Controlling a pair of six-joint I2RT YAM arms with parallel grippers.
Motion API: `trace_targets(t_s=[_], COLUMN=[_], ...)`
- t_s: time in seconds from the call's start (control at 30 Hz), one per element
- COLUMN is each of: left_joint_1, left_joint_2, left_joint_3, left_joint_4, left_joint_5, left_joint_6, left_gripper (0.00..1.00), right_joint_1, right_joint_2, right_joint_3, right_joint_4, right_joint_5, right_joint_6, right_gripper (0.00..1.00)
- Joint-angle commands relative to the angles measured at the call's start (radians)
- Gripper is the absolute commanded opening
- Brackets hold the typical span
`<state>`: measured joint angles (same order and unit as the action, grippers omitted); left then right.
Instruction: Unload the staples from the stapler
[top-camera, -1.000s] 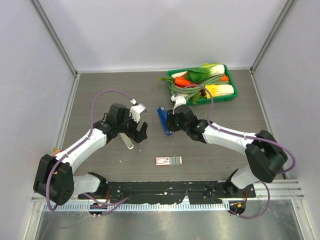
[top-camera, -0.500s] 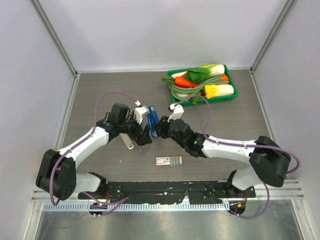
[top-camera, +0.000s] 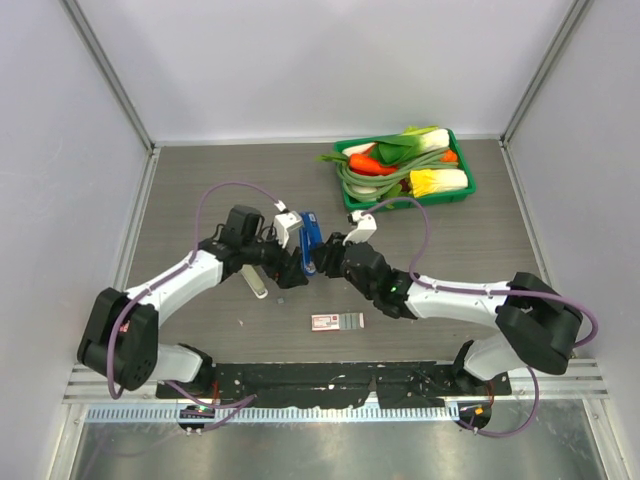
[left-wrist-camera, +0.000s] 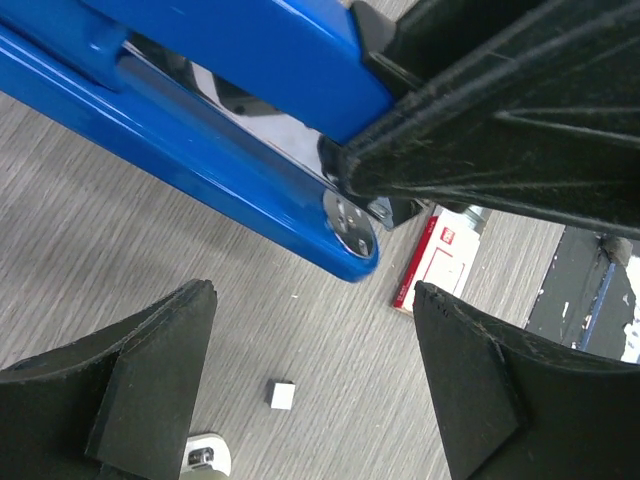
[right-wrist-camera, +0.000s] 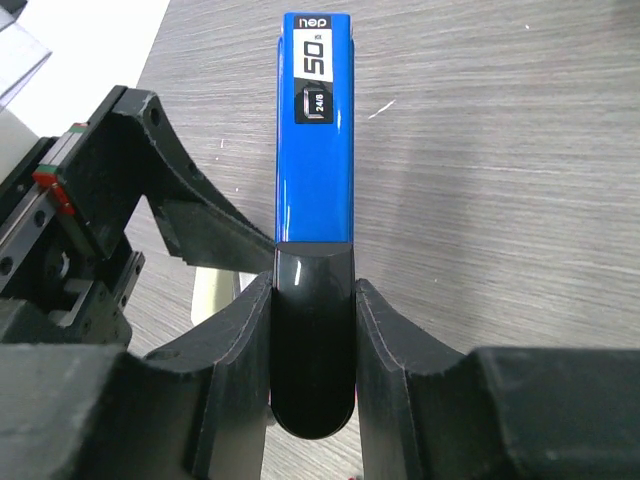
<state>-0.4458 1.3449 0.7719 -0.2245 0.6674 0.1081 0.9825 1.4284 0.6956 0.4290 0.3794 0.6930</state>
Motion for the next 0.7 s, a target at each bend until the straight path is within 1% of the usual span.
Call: trace_targets(t_s=[0.0,0.2,0.33,0.47,0.57,0.6,0.67], left_joint_1=[-0.005,-0.005,-0.007,-0.005,-0.007,-0.005,-0.005], left_joint_2=[0.042,0.074,0.077,0.069,0.065,0.065,0.069], left_joint_3=[0.023,0.024,0.027,0.032,0.026,0.024,0.021], left_joint_4=[0.077,0.105,0.132,0.136,0.139,0.143,0.146], left_joint_5=[0.029,0.028,0.008,0.020,0.017,0.014,0.011], left_joint_6=[-0.008,-0.022,-0.030,-0.041,-0.041,-0.038,-0.039], left_gripper=[0.83,0.79,0.78,0.78,0.74,0.71,0.67], right_joint_1=[0.013,0.015,0.016,0.016,0.018,0.016,0.018], right_joint_2=[-0.083,-0.091,-0.079,-0.077,-0.085,-0.085,-0.083], right_joint_3=[-0.005,-0.015,-0.011,-0.031,-0.044,-0.048,-0.048], right_joint_4=[0.152,0.178,0.189,0.198,0.205,0.209,0.208], right_joint_5=[0.016,-0.002,-0.025,-0.031,-0.033,-0.036,-0.040], right_joint_6=[0.069,0.099,0.111,0.123,0.131,0.132,0.138], right_gripper=[0.01,0.01,0.01,0.01,0.01,0.01,0.01])
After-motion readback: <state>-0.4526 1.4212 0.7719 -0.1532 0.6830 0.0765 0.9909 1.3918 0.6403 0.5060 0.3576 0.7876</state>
